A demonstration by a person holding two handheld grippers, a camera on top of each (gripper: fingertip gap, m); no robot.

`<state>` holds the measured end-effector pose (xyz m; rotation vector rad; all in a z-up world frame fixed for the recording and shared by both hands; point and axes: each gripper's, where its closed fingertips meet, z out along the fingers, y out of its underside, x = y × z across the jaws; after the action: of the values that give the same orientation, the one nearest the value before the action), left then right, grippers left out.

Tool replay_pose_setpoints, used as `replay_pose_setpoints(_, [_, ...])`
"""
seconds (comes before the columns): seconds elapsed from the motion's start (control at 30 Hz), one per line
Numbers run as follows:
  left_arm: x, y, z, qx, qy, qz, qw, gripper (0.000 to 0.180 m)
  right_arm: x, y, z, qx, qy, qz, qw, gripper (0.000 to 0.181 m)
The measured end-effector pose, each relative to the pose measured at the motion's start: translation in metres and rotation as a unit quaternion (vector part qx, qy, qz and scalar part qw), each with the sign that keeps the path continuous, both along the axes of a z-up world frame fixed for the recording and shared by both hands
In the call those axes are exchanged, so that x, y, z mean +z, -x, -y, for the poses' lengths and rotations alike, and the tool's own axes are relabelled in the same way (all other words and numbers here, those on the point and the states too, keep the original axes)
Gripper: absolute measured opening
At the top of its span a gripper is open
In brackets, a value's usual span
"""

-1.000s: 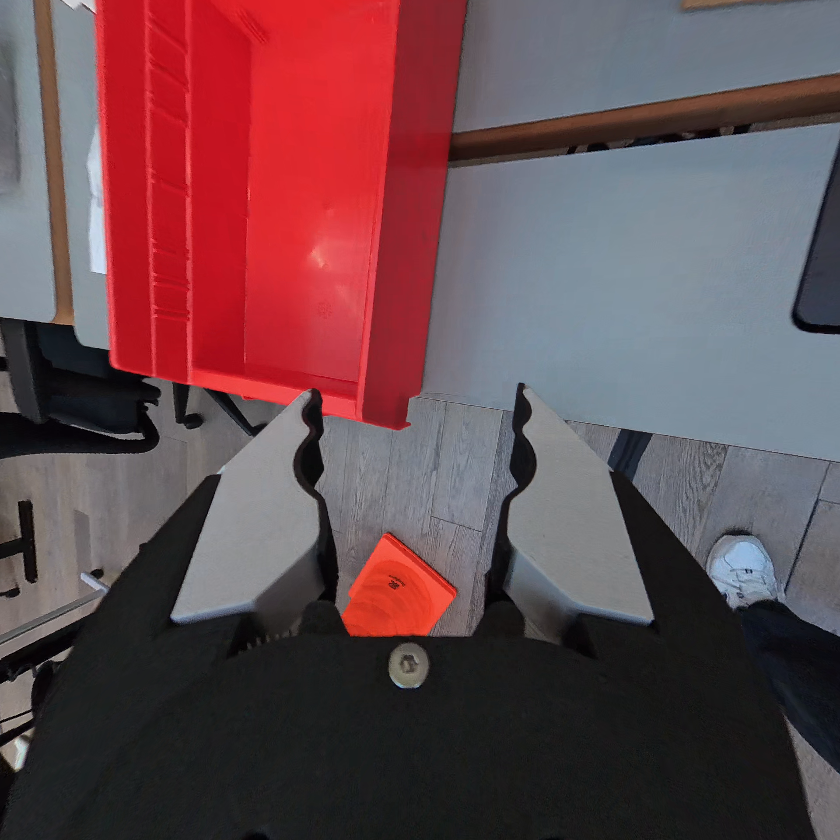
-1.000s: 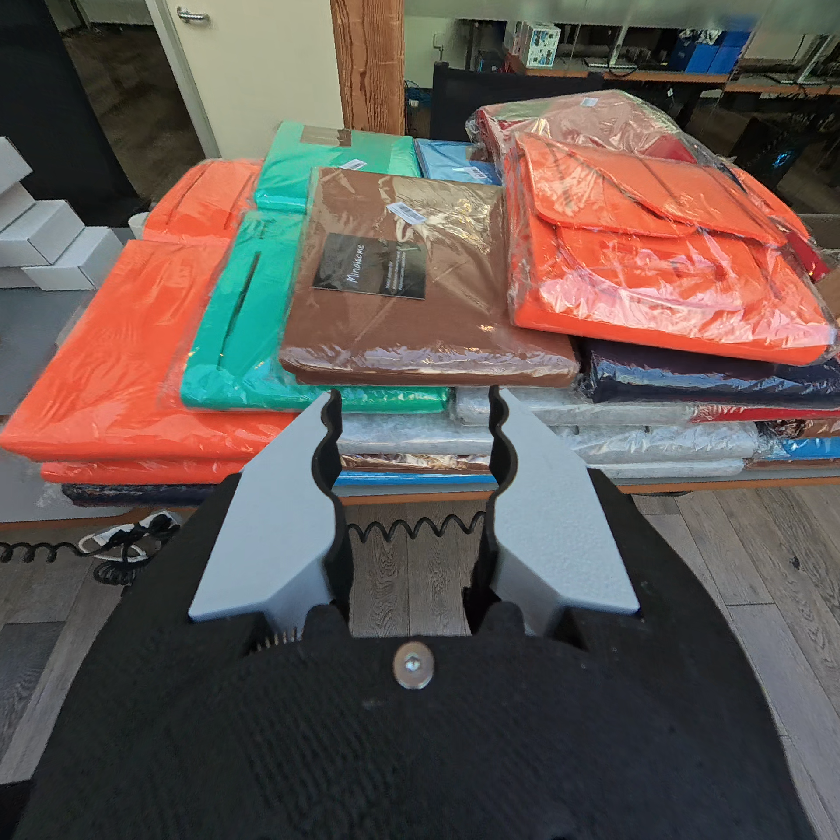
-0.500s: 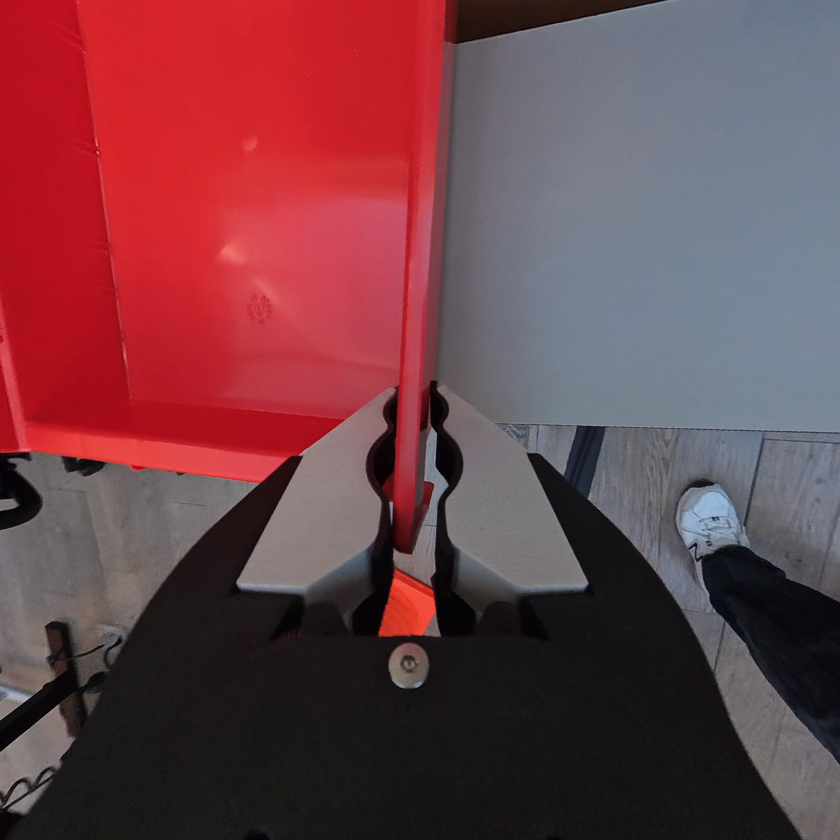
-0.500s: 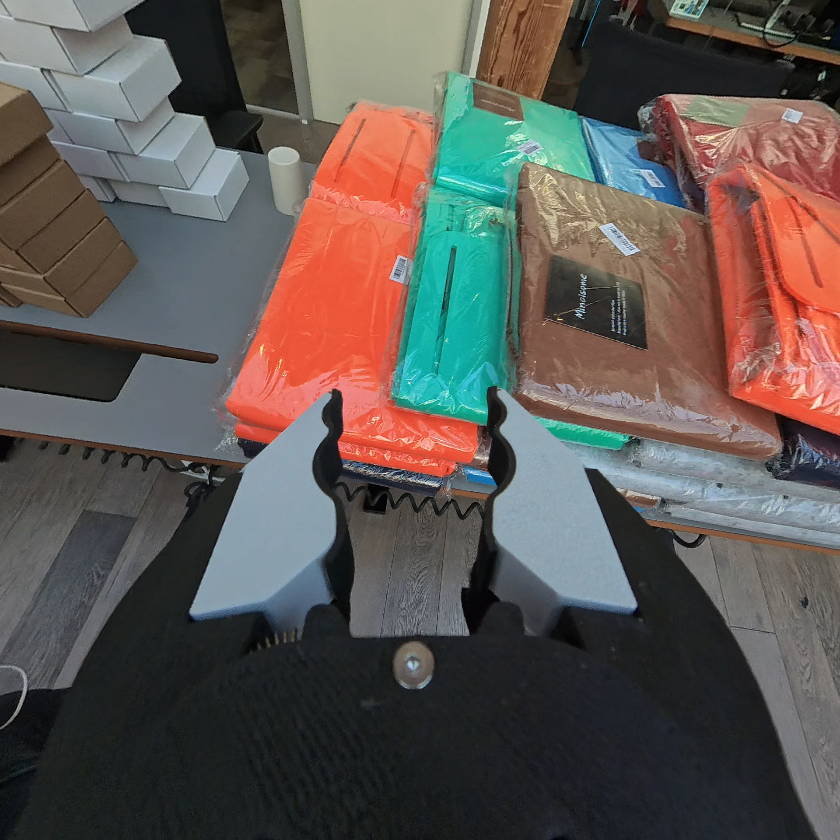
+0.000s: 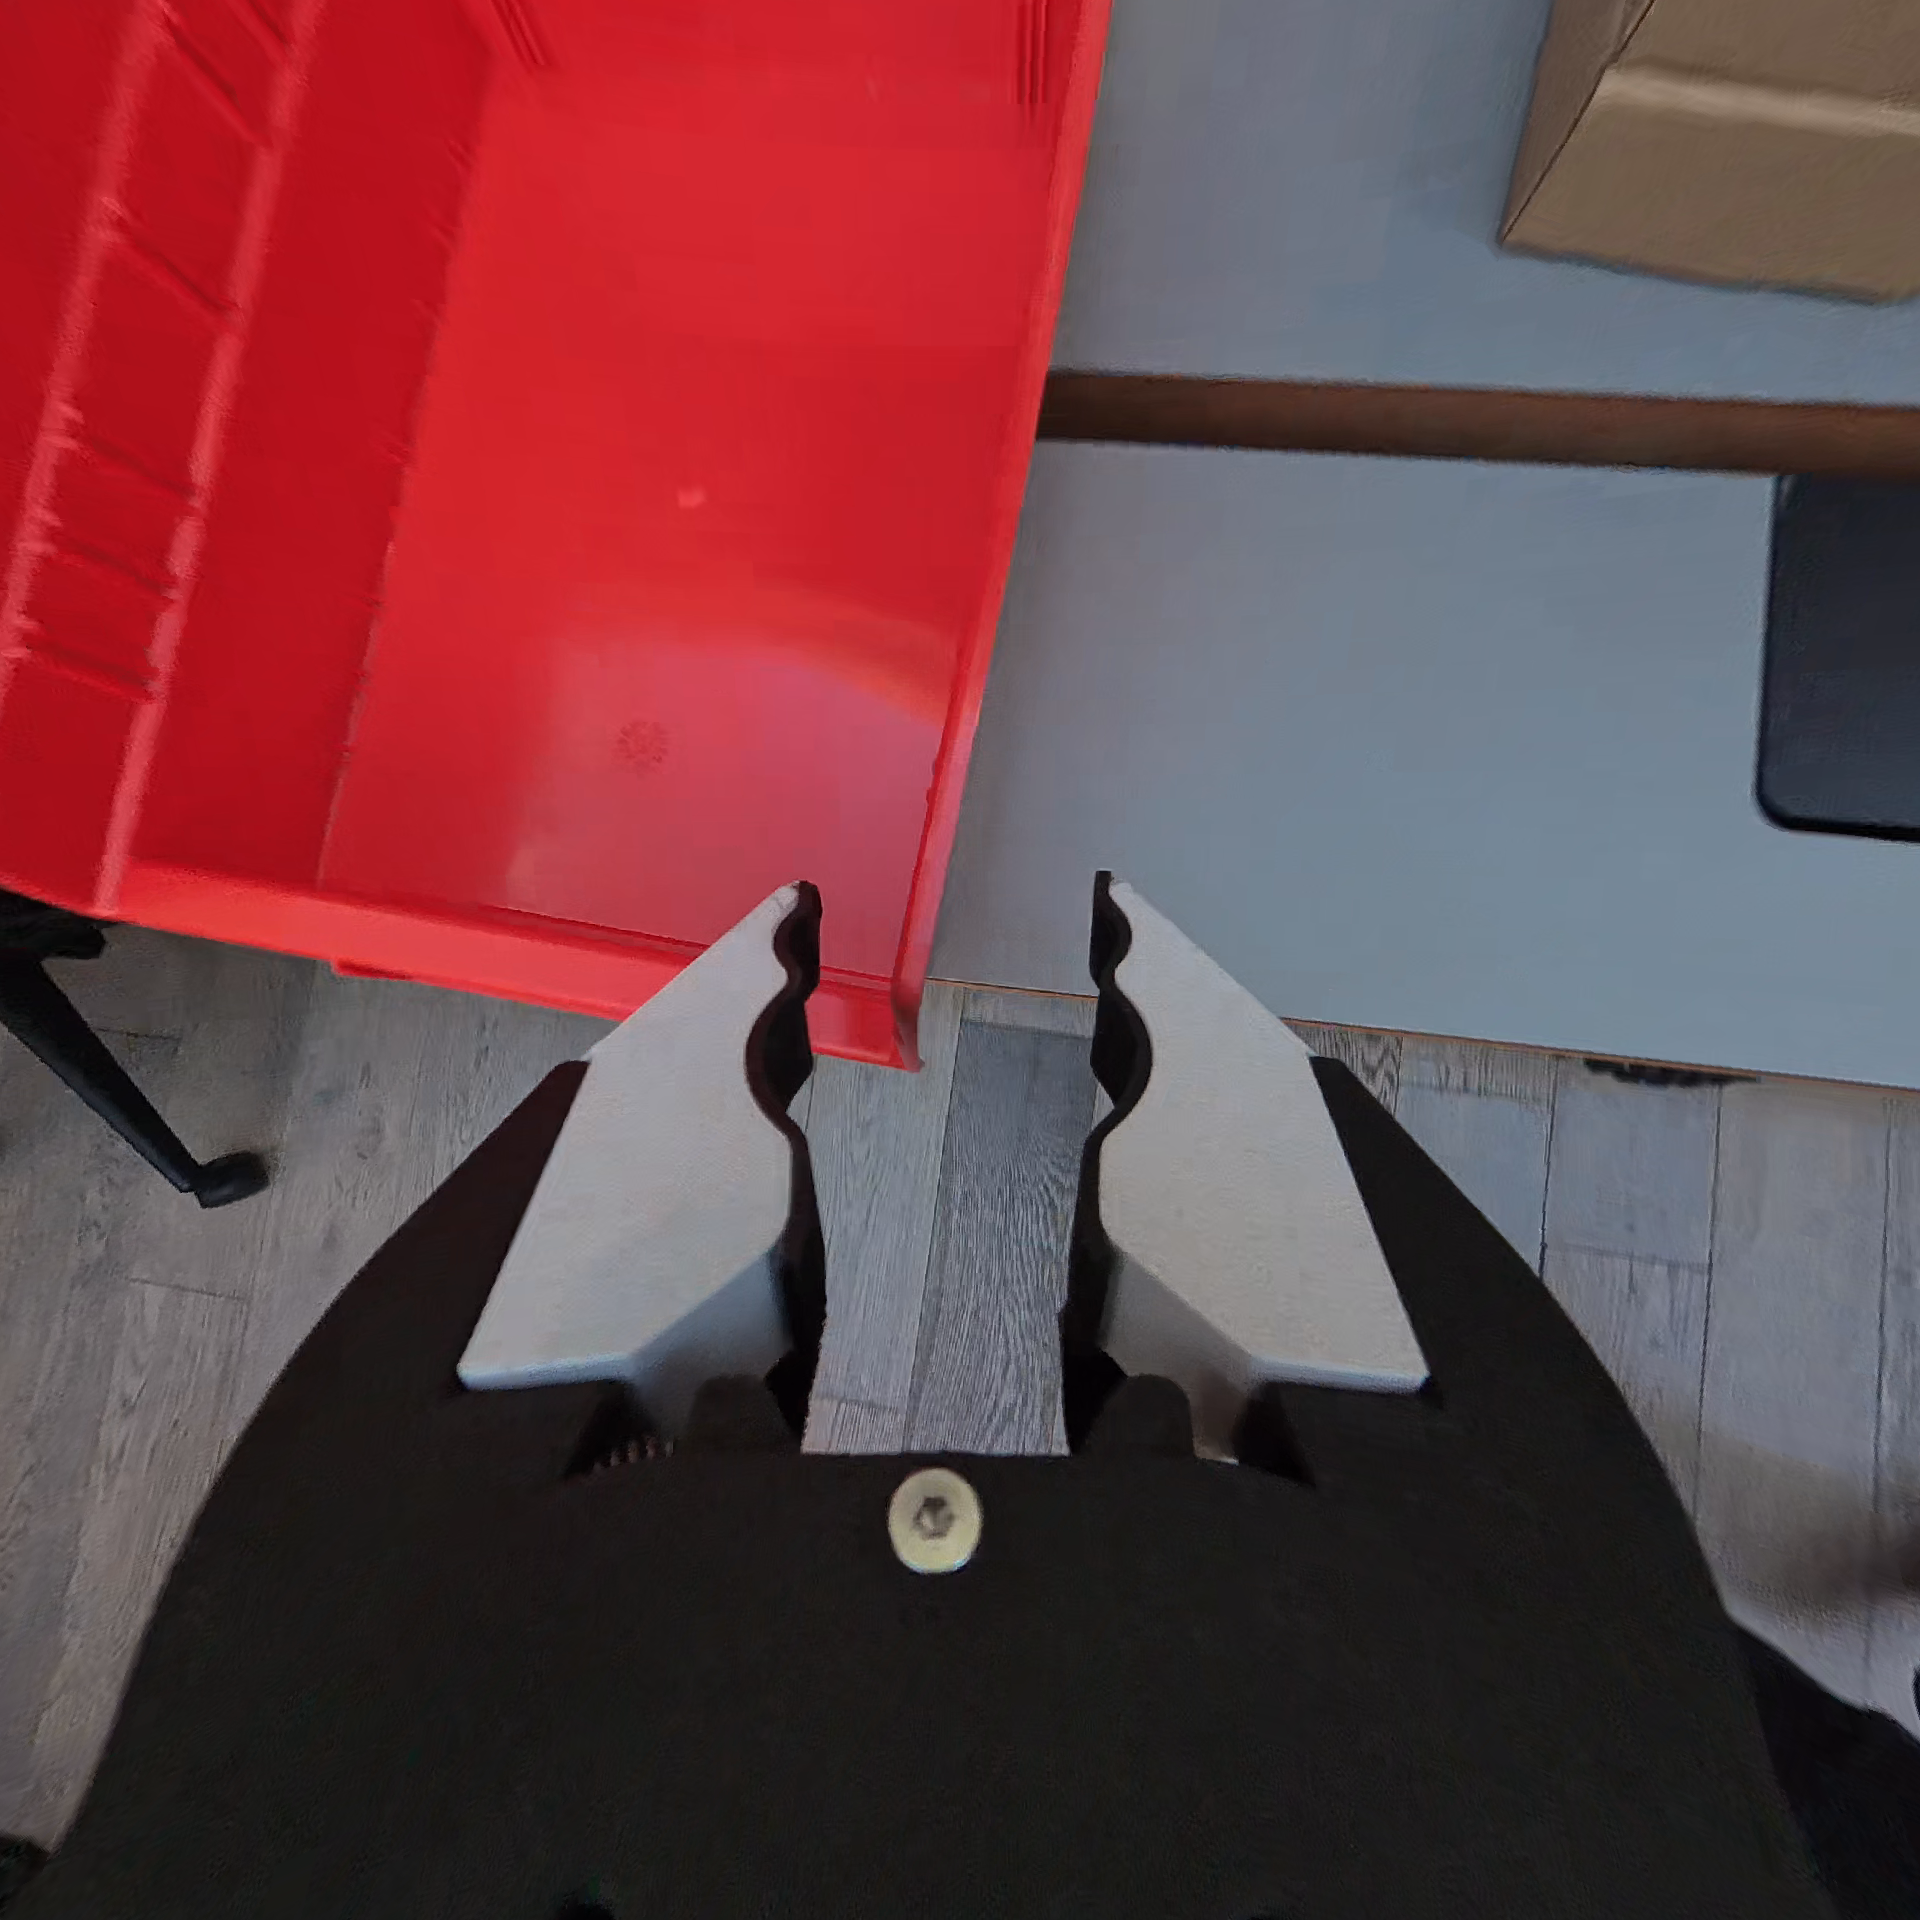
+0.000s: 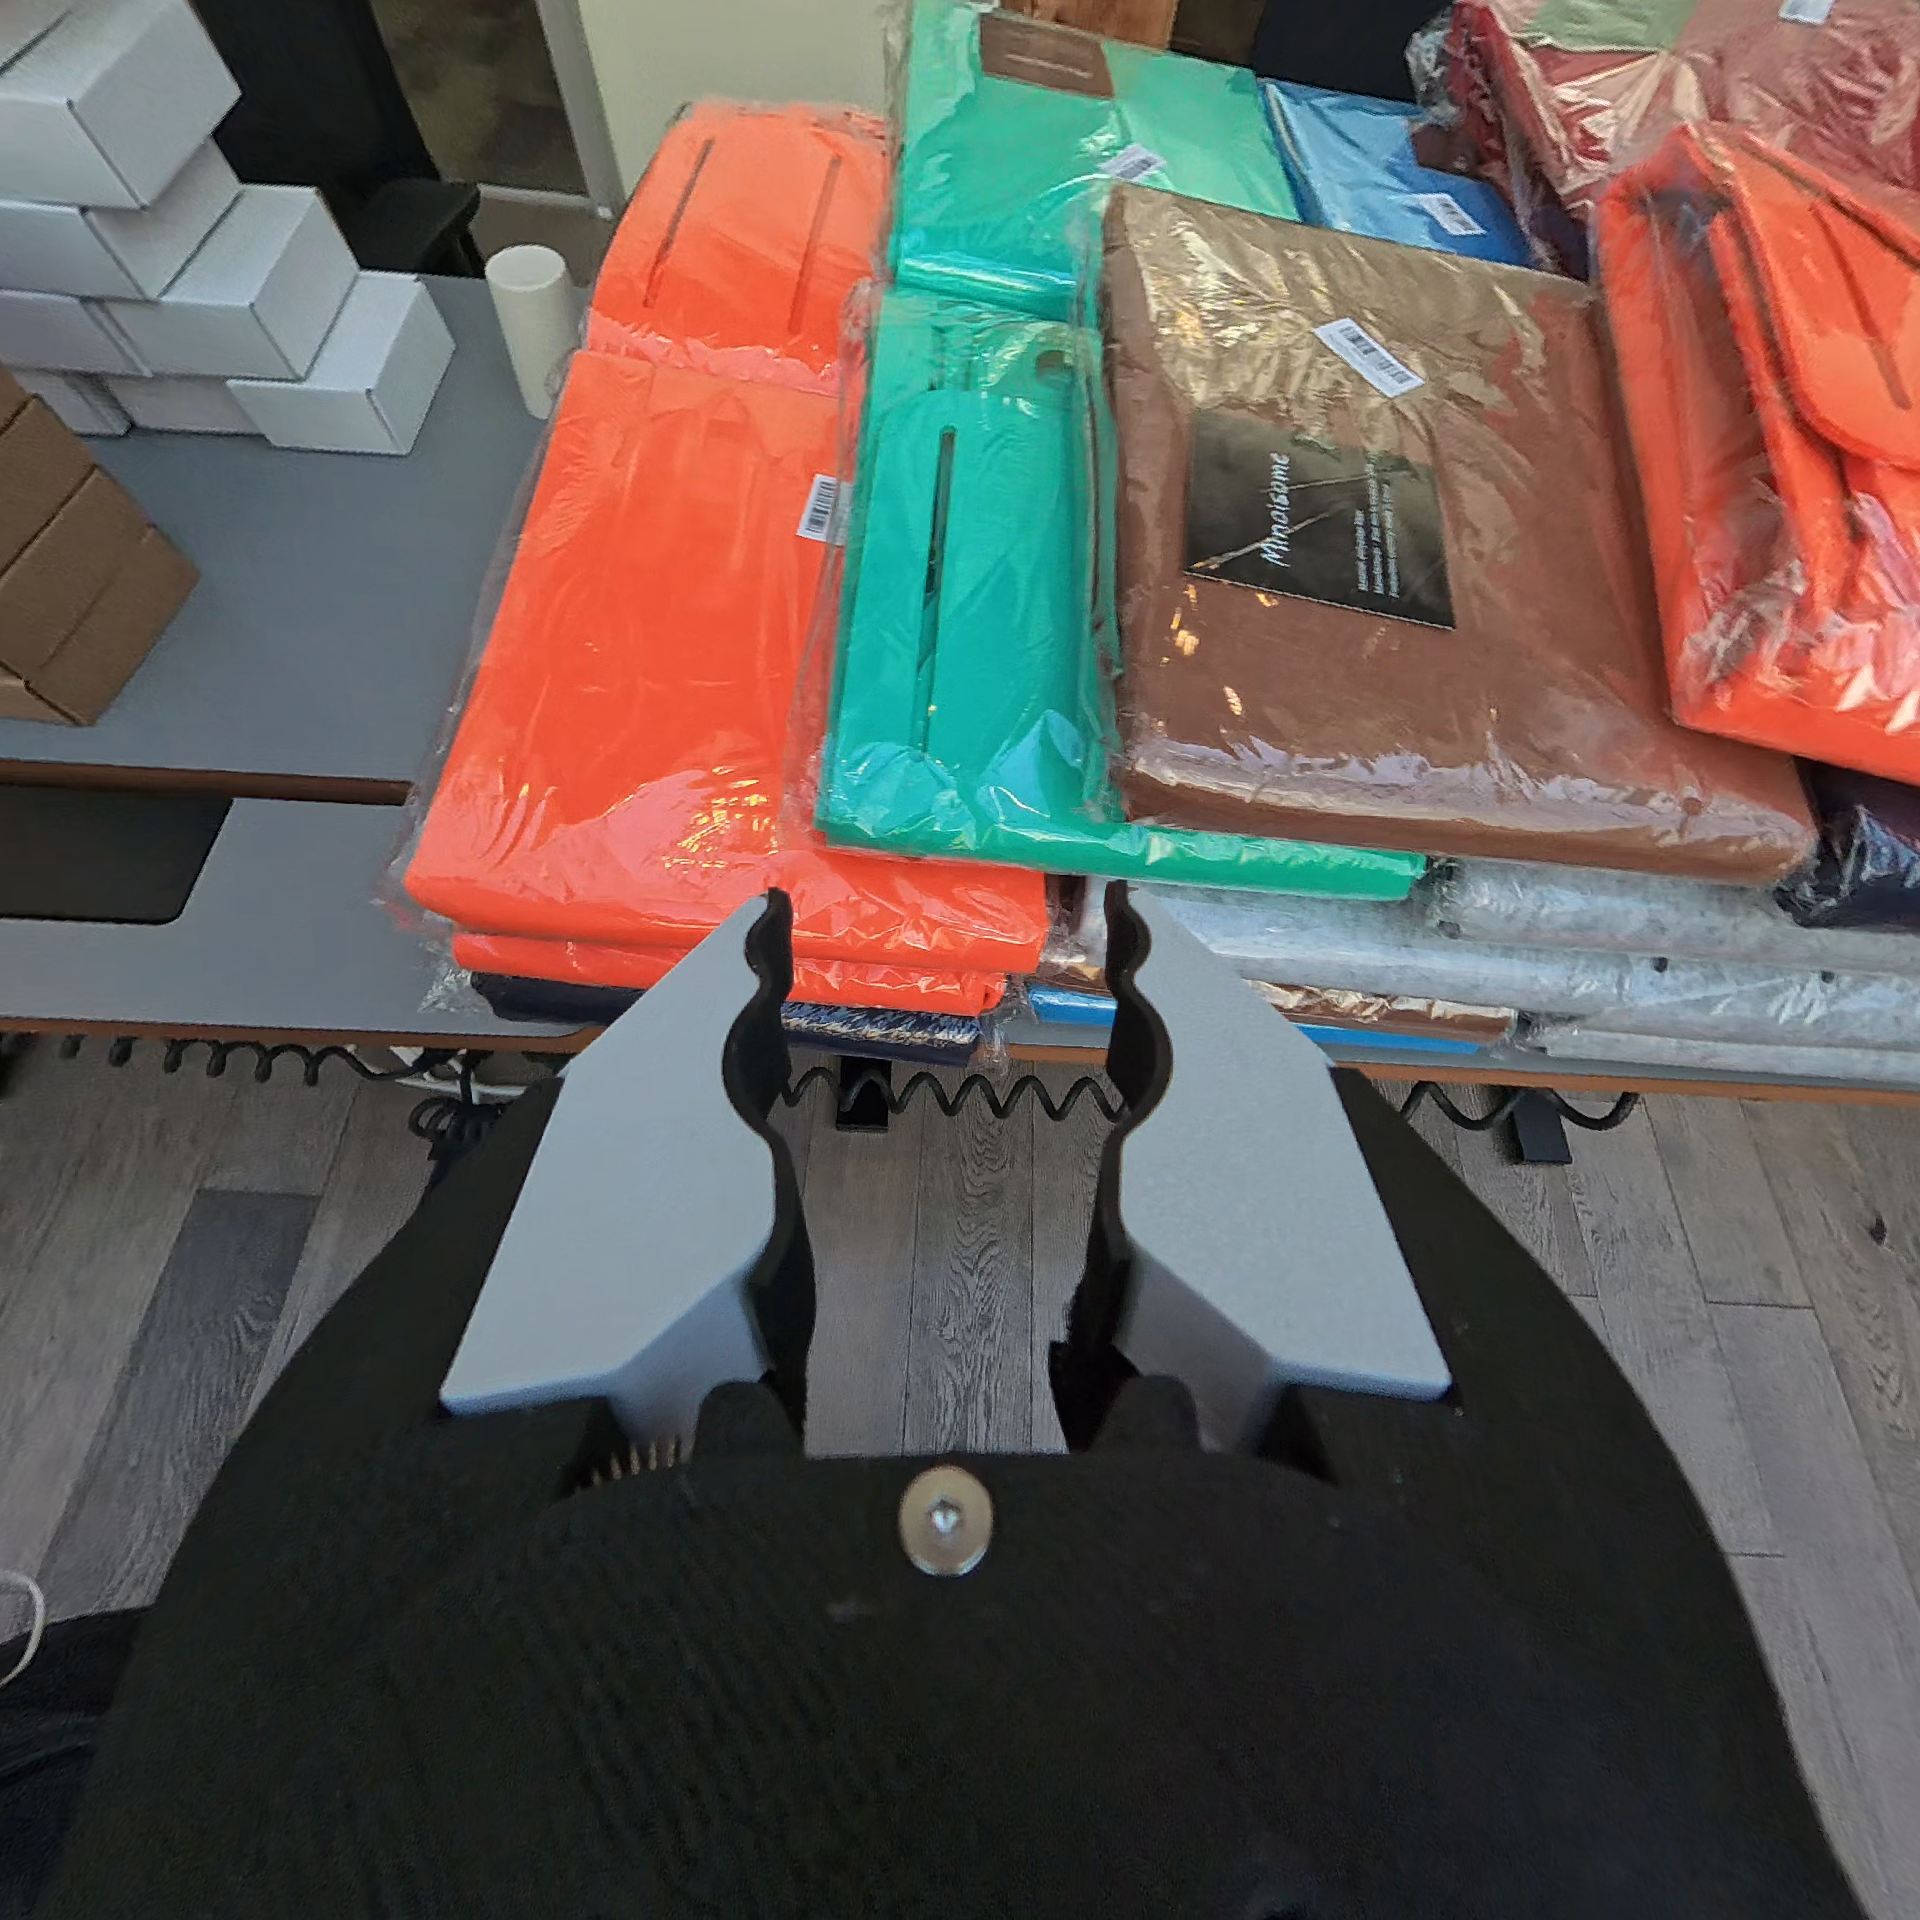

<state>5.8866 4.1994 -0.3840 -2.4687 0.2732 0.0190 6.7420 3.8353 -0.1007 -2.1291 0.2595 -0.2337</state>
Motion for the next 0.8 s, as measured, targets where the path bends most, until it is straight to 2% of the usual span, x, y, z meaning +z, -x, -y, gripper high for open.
replay_pose_setpoints(0.03, [0.018,-0.003,0.004,0.010,-0.033,0.000,0.999,0.055,0.000,-0.011,0.007,-0.016,-0.009,-0.006,1.000,0.059])
replay_pose_setpoints(0.2, [0.119,-0.062,0.035,0.019,-0.184,0.030,0.982,0.053,-0.002,-0.079,0.043,-0.087,-0.042,-0.023,0.995,0.059])
replay_pose_setpoints(0.37, [0.208,-0.165,0.042,-0.036,-0.285,0.041,0.957,0.050,0.003,-0.164,0.064,-0.128,-0.100,-0.032,0.986,0.059])
replay_pose_setpoints(0.47, [0.243,-0.206,0.043,-0.026,-0.325,0.050,0.944,0.049,0.009,-0.212,0.064,-0.113,-0.117,-0.006,0.987,0.059])
replay_pose_setpoints(0.57, [0.231,-0.207,0.053,0.049,-0.304,0.047,0.950,0.044,0.012,-0.251,0.057,-0.072,-0.109,0.020,0.991,0.059])
replay_pose_setpoints(0.6, [0.219,-0.206,0.059,0.069,-0.282,0.067,0.955,0.025,0.016,-0.261,0.055,-0.064,-0.113,0.026,0.991,0.059])
replay_pose_setpoints(0.63, [0.206,-0.203,0.063,0.088,-0.256,0.088,0.959,0.016,0.021,-0.271,0.053,-0.060,-0.117,0.032,0.991,0.058])
replay_pose_setpoints(0.7, [0.182,-0.183,0.065,0.108,-0.206,0.082,0.969,0.026,0.029,-0.282,0.048,-0.051,-0.118,0.047,0.991,0.058])
replay_pose_setpoints(0.77, [0.159,-0.143,0.058,0.106,-0.161,-0.011,0.981,0.048,0.034,-0.277,0.037,-0.036,-0.101,0.060,0.992,0.058])
replay_pose_setpoints(0.8, [0.147,-0.124,0.051,0.090,-0.135,-0.049,0.985,0.050,0.036,-0.266,0.030,-0.023,-0.090,0.070,0.993,0.059])
